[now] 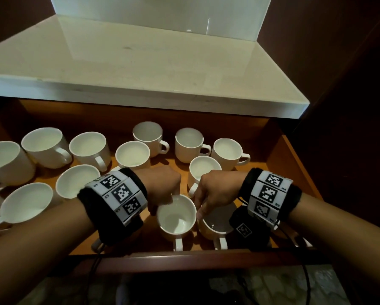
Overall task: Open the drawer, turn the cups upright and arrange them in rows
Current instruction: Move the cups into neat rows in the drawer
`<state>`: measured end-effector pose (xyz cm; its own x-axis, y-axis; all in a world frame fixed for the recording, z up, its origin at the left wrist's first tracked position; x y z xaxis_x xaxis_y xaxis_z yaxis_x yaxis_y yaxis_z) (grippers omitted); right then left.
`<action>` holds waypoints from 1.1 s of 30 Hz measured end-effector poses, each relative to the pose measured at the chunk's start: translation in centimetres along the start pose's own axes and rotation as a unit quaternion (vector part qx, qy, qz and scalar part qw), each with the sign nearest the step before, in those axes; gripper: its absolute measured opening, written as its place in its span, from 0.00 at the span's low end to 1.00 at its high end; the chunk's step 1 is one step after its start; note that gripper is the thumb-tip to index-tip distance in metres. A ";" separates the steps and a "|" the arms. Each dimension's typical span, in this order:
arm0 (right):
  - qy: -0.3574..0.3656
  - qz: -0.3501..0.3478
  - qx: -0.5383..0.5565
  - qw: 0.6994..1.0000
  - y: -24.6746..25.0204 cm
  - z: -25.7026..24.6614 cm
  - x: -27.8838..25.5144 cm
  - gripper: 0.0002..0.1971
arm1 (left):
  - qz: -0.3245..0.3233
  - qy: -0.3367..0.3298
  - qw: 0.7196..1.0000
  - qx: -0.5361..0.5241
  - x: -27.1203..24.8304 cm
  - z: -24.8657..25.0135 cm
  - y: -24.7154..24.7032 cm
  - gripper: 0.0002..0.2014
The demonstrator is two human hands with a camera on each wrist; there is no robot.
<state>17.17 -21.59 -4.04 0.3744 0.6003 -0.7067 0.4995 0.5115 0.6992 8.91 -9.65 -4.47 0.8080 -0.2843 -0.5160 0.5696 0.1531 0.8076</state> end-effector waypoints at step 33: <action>0.031 -0.020 -0.050 0.998 1.6 -7.6 1.8 0.26 | -0.011 0.072 0.997 0.008 -6.0 -4.9 -2.5 0.16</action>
<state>12.70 -15.04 -3.35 0.3058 0.6138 -0.7278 0.4309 0.5924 0.6807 3.33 -3.67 -4.79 0.8089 -0.1476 -0.5692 0.5864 0.1319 0.7992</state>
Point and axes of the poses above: each hand's wrist, its own x-axis towards the middle knuckle, its own y-axis out of the back of the hand, z = x × y, the point moved 2 cm from there along x, towards the middle knuckle, and after that the axes turned 14 degrees about -y, right-handed, at the moved point
